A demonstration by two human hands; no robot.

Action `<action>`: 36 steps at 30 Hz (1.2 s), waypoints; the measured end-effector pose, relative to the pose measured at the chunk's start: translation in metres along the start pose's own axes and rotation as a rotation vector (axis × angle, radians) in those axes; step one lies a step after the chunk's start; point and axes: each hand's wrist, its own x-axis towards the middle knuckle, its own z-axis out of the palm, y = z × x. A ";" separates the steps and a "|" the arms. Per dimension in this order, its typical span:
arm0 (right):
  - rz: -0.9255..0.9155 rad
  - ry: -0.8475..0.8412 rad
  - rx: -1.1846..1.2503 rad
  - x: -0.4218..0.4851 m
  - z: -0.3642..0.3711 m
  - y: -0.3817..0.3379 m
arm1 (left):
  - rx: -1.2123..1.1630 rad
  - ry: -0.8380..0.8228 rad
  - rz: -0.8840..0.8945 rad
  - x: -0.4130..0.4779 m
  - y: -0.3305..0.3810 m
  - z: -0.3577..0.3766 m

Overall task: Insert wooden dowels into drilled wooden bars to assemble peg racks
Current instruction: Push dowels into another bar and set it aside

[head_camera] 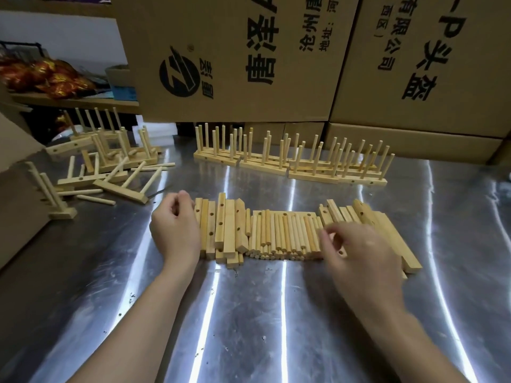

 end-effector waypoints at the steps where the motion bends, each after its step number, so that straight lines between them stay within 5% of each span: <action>1: 0.088 0.055 -0.060 0.009 -0.008 0.016 | -0.006 -0.004 0.001 -0.001 -0.001 0.001; 4: 0.337 -0.021 -0.268 0.018 -0.025 0.059 | -0.033 -0.013 0.028 -0.001 -0.001 0.005; 7: 0.460 -0.132 -0.230 0.019 -0.027 0.073 | -0.060 -0.019 0.038 -0.002 -0.002 0.007; 21: 0.140 0.041 0.187 0.024 -0.050 0.036 | -0.188 -0.015 0.035 -0.003 0.006 0.006; 26: 0.129 -0.420 0.676 0.021 -0.044 0.015 | -0.198 -0.001 0.016 -0.003 0.007 0.007; 31: -0.012 -0.736 0.535 0.002 -0.021 0.007 | -0.176 -0.009 0.024 -0.002 0.006 0.006; 36: -0.079 -0.787 0.389 0.004 -0.021 0.010 | -0.135 -0.075 0.072 -0.007 0.009 0.007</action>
